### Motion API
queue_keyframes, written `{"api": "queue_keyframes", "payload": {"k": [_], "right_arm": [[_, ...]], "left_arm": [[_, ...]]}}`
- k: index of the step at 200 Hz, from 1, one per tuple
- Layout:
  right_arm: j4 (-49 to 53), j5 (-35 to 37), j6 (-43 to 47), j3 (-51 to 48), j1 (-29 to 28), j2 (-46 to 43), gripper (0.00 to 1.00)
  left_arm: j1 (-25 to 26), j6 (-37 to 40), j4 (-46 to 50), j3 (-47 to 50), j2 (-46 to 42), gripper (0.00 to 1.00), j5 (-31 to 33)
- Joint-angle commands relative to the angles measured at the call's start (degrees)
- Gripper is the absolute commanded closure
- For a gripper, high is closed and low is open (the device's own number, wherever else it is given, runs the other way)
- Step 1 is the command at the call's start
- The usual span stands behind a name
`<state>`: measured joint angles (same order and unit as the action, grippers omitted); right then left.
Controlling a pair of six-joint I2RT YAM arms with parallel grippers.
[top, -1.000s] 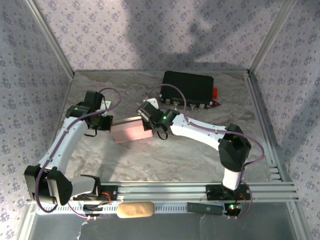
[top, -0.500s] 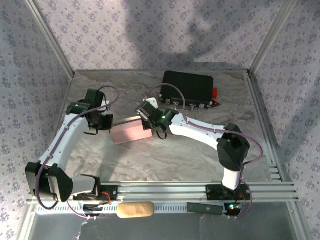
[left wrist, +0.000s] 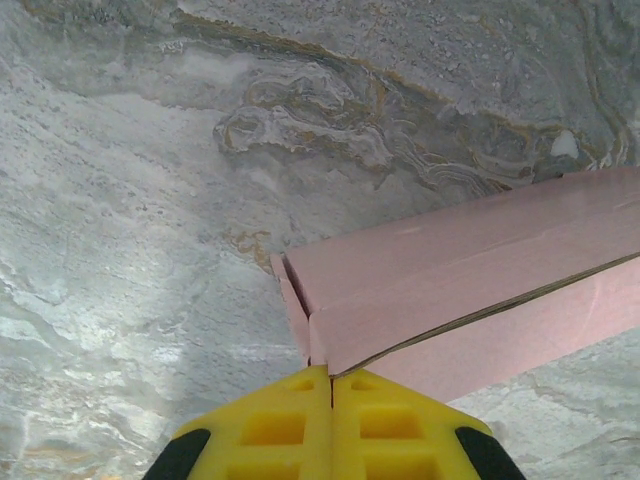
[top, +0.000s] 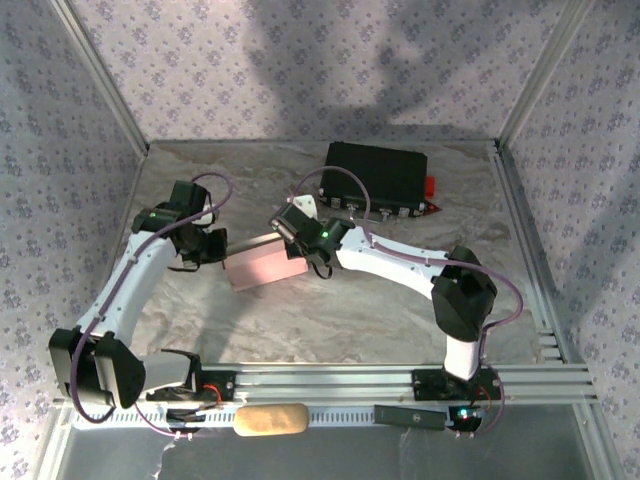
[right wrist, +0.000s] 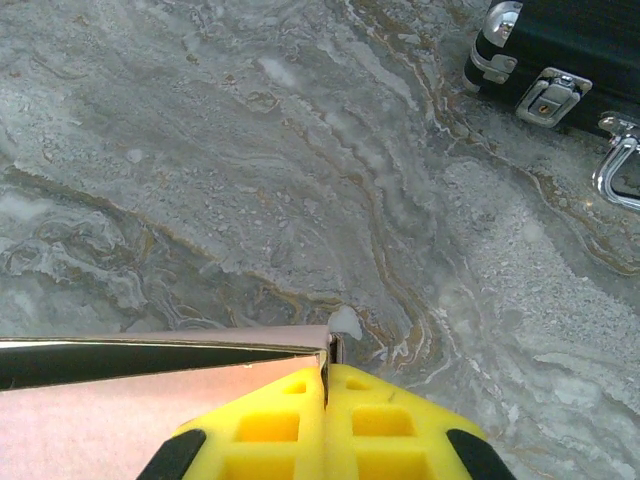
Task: Fold the paper box
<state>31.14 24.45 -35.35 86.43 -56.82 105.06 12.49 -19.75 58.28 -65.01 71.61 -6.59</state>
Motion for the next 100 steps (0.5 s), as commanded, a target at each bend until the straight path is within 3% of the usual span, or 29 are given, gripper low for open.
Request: {"api": "queue_keyframes", "payload": {"k": [1,43,100], "right_arm": [[4.0,-2.7,-2.3,-0.4,-1.4,3.1,1.0],[3.6,-1.9,-4.4,-1.3,-2.1,2.3,1.0],[2.0,-1.6,-4.9,-2.6,-2.1,2.6,1.0]], "left_arm": [[1.0,-1.7,-1.3,-0.7,0.7,1.0,-7.6],[1.2,-2.6,-1.9,-0.3,0.8,1.0,-9.5],[1.3,-6.9,-8.1,8.2,-5.4,1.0,-8.8]]}}
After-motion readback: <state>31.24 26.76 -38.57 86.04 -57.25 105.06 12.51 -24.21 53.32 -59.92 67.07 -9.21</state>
